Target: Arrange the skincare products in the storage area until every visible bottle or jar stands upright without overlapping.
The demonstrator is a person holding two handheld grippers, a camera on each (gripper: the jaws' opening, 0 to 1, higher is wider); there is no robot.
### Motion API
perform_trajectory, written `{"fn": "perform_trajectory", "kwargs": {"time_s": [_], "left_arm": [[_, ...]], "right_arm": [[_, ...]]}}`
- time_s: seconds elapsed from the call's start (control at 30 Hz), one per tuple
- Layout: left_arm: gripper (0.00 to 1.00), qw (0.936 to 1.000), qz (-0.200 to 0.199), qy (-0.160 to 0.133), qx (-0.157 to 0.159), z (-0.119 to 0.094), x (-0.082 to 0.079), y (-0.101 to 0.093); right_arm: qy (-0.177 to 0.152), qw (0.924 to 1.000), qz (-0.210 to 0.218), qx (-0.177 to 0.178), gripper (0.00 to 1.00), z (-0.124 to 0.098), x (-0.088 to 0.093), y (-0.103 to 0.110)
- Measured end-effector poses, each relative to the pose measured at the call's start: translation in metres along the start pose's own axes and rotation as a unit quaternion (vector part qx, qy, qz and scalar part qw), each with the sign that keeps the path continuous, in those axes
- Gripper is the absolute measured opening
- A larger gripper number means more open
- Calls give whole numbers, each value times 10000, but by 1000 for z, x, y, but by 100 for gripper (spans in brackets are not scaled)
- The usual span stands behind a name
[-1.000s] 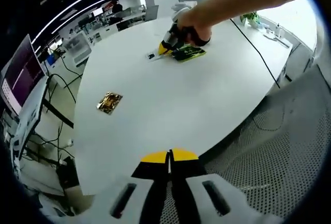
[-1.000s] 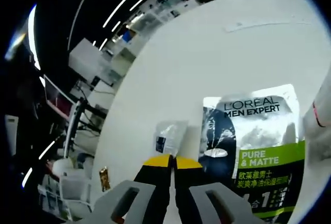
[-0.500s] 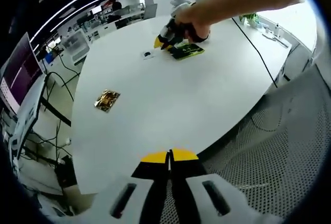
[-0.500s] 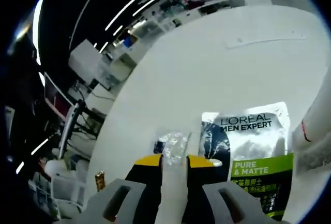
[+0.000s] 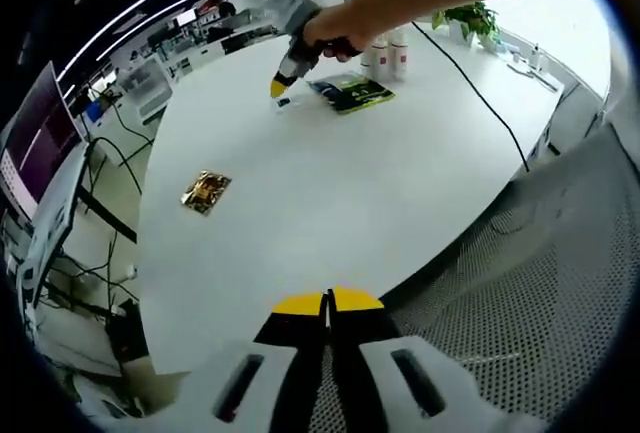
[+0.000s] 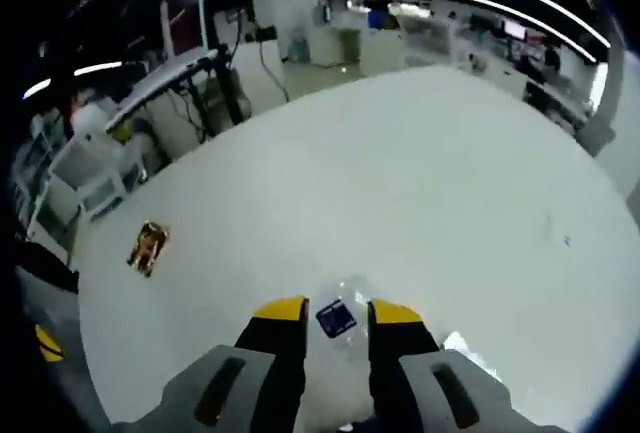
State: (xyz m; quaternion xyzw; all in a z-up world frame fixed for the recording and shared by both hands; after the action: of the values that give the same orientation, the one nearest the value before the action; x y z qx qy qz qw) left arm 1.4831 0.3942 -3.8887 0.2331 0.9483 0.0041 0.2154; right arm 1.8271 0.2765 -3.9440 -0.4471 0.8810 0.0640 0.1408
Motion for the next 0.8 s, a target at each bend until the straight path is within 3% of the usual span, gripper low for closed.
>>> {"fn": "perform_trajectory", "kwargs": {"time_s": [0.1,0.2,0.4,0.5,0.6,0.73,0.8], "left_arm": [[0,10000,-22,-16,-11,0,0,0],[0,10000,-25,-28,-18,0,0,1],[0,10000,-24,-67,-30,0,-1,1],[0,10000,-10,-65,-26,0,-1,1],[0,10000,-14,-78,-35,0,-1,1],[0,10000,-6,-88,-44,0,-2,1],[0,9999,-2,-86,-56,-1,-2,1]], "right_arm": [[-156,9999,-43,2,13,4,-1,-3],[-137,9994,-305,-12,12,0,2,-8],[-31,9995,-300,-102,12,0,7,-18],[-170,9996,-179,-147,21,-18,4,-3],[-809,9953,-137,-511,22,-25,-17,19],[-766,9873,-1061,-906,40,-27,-35,70],[-745,9794,-1545,-1069,42,-24,-44,92]]}}
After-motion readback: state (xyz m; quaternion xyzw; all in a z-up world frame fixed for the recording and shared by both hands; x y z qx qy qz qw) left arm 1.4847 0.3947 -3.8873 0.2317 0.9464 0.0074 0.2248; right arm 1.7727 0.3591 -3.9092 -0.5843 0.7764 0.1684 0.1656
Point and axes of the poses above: the point that each gripper's makers call its tool centre point, and the gripper's own axes: z roughly forward along the fingers, y roughly to its left, x roughly out of its underside, the point moved 4 cm from there along -z, roughly backward along the fingers, and after that the axes turned 13 degrees about y, right-handed, at the moved point
